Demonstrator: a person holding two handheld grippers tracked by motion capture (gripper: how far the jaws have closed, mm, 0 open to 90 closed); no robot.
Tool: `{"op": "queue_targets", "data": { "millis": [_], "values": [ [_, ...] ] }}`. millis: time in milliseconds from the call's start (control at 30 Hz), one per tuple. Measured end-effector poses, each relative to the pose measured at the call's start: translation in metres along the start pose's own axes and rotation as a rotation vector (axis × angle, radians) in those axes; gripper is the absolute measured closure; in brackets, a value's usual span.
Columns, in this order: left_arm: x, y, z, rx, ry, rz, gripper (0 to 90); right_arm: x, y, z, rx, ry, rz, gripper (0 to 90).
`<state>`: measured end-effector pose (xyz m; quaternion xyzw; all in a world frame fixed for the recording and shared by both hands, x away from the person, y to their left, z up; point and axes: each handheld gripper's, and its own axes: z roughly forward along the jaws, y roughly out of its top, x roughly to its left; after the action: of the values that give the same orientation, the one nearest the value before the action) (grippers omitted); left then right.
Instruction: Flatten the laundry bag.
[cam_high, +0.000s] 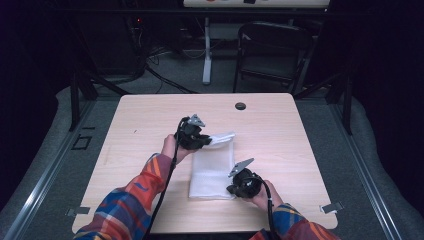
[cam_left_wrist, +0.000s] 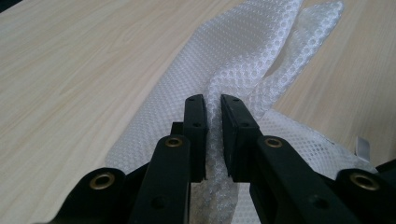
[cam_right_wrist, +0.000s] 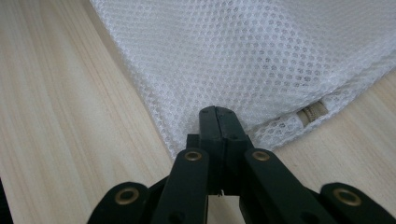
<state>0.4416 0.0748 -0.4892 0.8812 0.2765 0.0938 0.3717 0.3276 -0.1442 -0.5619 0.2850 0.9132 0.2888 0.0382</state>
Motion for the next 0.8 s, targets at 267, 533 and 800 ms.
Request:
{"op": "queue_targets", "data": {
  "millis": [267, 533, 800],
  "values": [
    [0.010, 0.008, 0.002, 0.013, 0.036, -0.014, 80.6, 0.000, 0.001, -0.002, 0.041, 0.012, -0.010, 90.0],
    [0.013, 0.016, 0.000, 0.022, 0.053, -0.019, 80.6, 0.003, 0.000, -0.004, 0.067, 0.054, -0.015, 90.0],
    [0.014, 0.021, 0.004, 0.022, 0.073, -0.020, 80.6, 0.007, -0.004, -0.005, 0.104, 0.089, -0.022, 90.0]
  ]
}}
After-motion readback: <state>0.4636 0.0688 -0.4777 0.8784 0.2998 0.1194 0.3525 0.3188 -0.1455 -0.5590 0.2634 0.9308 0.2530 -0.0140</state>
